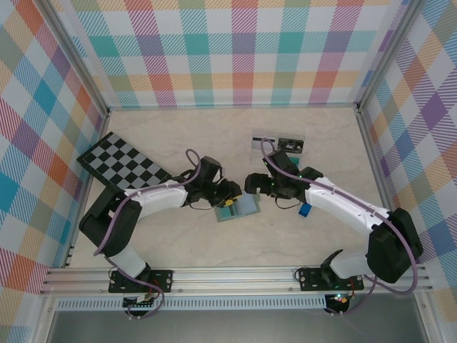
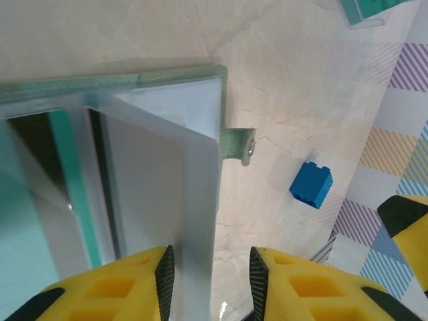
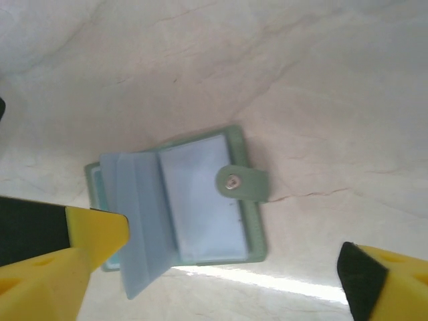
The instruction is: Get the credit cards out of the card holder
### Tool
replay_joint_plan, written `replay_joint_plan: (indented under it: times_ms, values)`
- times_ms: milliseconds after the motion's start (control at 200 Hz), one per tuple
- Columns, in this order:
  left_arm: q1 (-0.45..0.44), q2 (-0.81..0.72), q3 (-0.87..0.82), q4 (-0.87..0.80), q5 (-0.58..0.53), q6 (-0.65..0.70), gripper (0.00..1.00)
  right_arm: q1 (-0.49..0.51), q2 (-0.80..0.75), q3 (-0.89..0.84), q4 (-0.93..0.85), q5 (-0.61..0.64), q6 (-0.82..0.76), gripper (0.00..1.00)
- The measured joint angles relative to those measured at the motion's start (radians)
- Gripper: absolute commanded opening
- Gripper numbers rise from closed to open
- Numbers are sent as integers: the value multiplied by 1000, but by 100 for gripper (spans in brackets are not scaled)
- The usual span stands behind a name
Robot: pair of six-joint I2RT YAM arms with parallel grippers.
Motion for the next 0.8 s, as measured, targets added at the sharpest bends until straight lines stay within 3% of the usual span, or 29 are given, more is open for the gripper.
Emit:
replay_joint_plan:
  times_ms: [190,570,800]
  values:
    - [-14,58,37,14,0,-18,48,-30,-77,-3,-26,55,-33,100]
    - [3,39,36,-1,-40,-45,65,-60,-86,-11,-26,32,-106,100]
    - [16,-35,33,-63,-99,-32,57,-60,68,48,-56,-76,-109,68]
